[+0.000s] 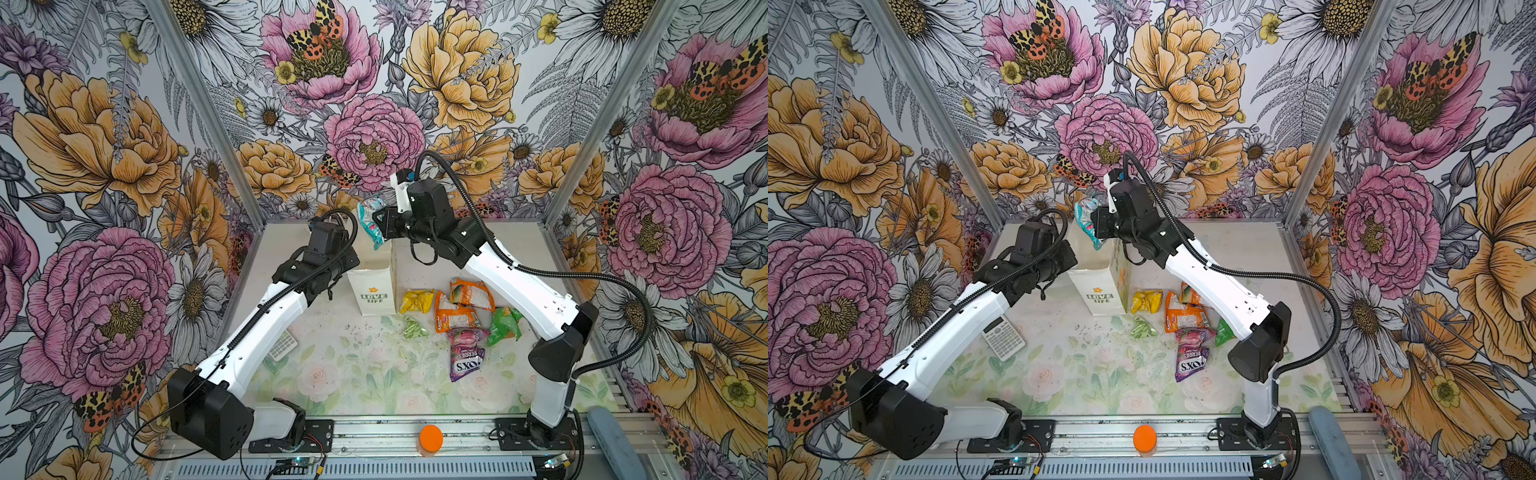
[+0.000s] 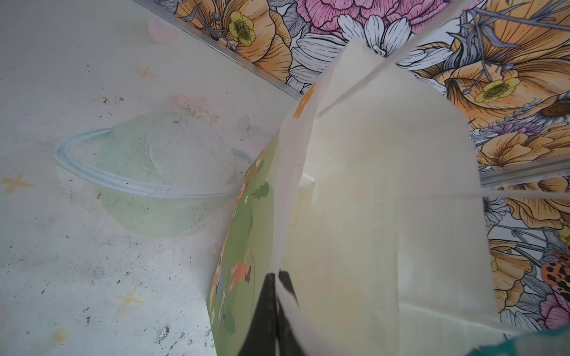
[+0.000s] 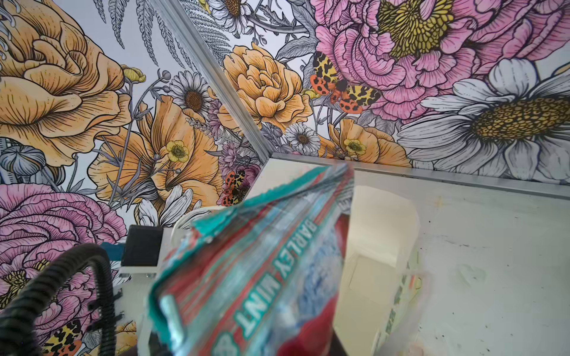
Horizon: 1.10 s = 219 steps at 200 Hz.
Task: Place the snacks into the paper bag
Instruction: 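Lower the pink Barley Mint packet into the bag held open by the left gripper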
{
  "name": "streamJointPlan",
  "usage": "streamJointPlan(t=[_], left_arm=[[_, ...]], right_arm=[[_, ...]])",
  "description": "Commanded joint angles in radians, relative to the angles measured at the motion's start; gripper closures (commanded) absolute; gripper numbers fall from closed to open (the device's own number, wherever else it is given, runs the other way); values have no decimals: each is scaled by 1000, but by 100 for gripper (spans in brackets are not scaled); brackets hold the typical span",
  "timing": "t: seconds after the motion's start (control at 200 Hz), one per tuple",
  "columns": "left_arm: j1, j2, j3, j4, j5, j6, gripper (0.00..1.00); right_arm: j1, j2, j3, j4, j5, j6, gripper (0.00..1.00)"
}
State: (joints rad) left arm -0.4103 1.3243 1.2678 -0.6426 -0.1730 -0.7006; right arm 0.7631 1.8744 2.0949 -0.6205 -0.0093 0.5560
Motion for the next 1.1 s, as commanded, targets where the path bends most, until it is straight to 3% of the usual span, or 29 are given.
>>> streamJointPlan(t=[0.0,0.48,0.761,1.091], left_arm=[[-6,0,-4,48,-4,-19,100],[-5,13,1,59,5,-22,100],[-6,26,-2,67,18,-25,100],[-5,26,-11,73,19,-23,100]], right_arm=[[11,19,9,-14,34,-19,74],[18,70,65,-144,82,-47,74],[20,80,89,-159,85,-65,52],[21,69,93,-158,53,-96,43]])
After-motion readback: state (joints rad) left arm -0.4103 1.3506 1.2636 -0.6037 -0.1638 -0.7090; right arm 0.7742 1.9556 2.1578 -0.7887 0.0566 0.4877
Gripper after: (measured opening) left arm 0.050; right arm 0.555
